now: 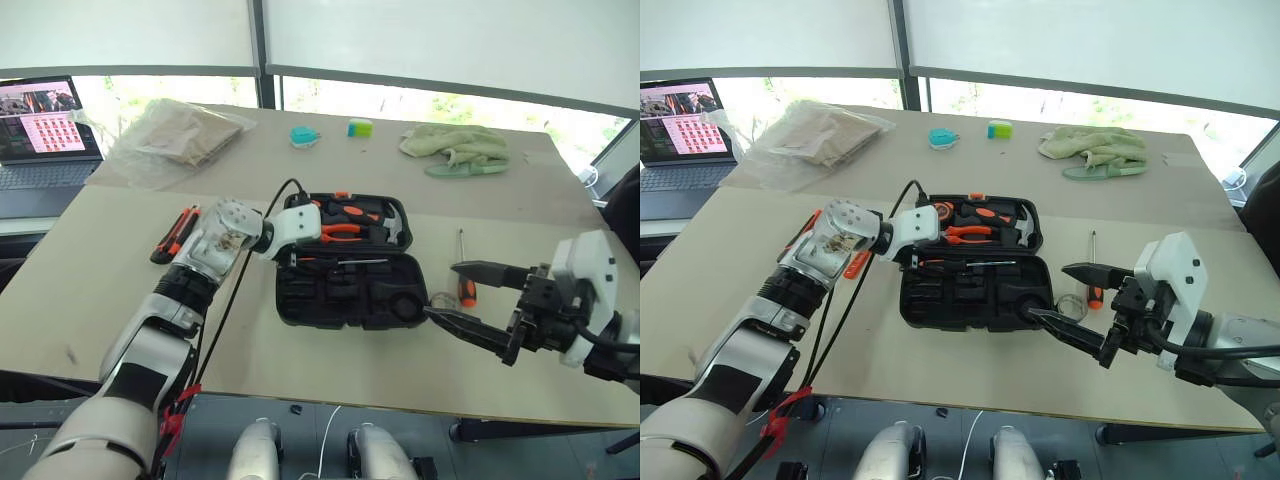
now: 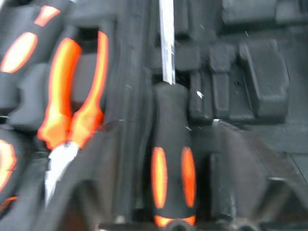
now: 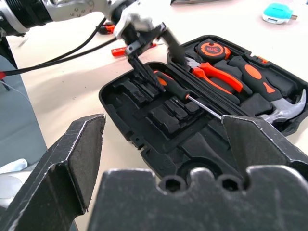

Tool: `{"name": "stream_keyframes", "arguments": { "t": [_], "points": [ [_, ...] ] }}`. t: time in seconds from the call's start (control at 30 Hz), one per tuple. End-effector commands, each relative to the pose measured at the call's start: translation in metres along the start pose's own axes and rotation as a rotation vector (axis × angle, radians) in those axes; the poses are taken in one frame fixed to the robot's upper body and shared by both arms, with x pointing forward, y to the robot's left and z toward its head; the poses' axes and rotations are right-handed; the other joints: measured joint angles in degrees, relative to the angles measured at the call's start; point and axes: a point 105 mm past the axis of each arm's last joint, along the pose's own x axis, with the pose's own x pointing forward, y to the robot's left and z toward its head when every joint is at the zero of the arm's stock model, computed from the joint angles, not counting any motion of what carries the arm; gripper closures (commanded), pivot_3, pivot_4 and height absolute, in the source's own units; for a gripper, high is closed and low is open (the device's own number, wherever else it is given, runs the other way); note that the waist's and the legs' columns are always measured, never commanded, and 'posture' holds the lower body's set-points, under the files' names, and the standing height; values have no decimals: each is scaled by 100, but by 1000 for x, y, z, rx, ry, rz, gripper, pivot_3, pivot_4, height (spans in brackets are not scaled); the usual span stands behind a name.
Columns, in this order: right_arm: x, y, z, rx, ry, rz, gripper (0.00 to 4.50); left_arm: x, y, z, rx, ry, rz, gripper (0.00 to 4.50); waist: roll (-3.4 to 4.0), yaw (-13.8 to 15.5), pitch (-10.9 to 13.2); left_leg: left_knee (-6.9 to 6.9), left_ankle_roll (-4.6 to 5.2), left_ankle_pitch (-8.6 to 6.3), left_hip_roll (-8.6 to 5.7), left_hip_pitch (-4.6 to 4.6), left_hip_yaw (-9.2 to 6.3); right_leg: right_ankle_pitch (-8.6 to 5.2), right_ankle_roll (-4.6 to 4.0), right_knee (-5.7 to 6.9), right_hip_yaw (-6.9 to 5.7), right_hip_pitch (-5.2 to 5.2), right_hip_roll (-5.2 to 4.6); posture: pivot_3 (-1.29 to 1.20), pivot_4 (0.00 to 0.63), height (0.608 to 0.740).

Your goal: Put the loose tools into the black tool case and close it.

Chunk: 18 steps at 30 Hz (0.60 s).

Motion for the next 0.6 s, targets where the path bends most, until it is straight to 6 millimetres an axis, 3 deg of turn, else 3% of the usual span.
{"name": "stream_keyframes", "arguments": {
  "t": [0.03, 0.3, 0.6],
  "points": [
    [1, 1, 8, -28, -33, 4, 0, -13, 12, 26, 71, -57, 36, 1409, 0, 2, 0, 0, 0, 0, 0, 0, 0, 0, 0, 0, 0, 0, 0, 0, 150, 740],
    [1, -6, 1, -38, -4, -24, 0, 8, 2, 19, 98, -24, -30, 4364, 0, 9, 0, 4, 1, 0, -2, 0, 1, 0, 1, 0, 0, 3, 0, 0, 150, 740],
    [-1, -8, -1, -20, -6, -44, 0, 27, -5, 11, 107, 24, -74, 4459, 0, 2, 0, 6, 1, 0, -2, -6, -2, 0, 1, 1, -1, 0, 1, 0, 150, 740]
  ]
}}
